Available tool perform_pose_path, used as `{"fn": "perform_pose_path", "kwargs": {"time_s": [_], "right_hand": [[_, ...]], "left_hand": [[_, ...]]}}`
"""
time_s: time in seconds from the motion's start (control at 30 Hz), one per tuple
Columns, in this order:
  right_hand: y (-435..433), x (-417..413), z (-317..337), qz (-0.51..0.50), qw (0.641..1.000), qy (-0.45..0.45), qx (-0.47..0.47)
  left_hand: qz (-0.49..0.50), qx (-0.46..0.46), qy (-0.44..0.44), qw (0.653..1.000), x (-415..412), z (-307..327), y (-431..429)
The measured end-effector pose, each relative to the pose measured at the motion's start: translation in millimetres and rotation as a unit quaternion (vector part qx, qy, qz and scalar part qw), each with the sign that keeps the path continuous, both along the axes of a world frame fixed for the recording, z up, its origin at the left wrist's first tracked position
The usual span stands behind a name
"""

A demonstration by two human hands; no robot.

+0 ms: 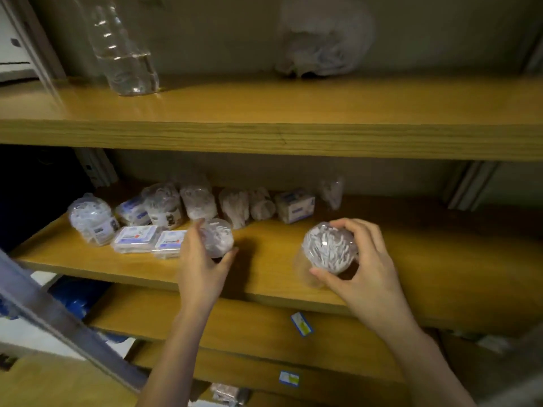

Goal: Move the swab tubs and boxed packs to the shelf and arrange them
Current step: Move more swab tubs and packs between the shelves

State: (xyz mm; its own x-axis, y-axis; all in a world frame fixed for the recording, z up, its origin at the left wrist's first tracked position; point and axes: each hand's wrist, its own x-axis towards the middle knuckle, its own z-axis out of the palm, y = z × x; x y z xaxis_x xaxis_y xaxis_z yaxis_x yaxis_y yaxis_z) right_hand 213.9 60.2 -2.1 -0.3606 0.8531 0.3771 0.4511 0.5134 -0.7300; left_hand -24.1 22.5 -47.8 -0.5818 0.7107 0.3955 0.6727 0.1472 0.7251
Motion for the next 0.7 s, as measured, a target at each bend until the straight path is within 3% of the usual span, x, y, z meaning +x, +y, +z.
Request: {"fn": "perform_pose_path", "kwargs": {"time_s": [0.37, 0.7], "right_hand": [[-48.0, 127.6, -1.2, -0.159, 0.981, -0.049, 0.099], [-112.4, 291.0, -3.1, -0.24, 0.968, -0.039, 0.069]], "left_hand": [[-0.246, 0.022, 0.031, 0.968, 155.8, 36.4, 2.3], [-0.394, 0.025, 0.009, 0.919, 318.8, 40.4, -29.8]]}}
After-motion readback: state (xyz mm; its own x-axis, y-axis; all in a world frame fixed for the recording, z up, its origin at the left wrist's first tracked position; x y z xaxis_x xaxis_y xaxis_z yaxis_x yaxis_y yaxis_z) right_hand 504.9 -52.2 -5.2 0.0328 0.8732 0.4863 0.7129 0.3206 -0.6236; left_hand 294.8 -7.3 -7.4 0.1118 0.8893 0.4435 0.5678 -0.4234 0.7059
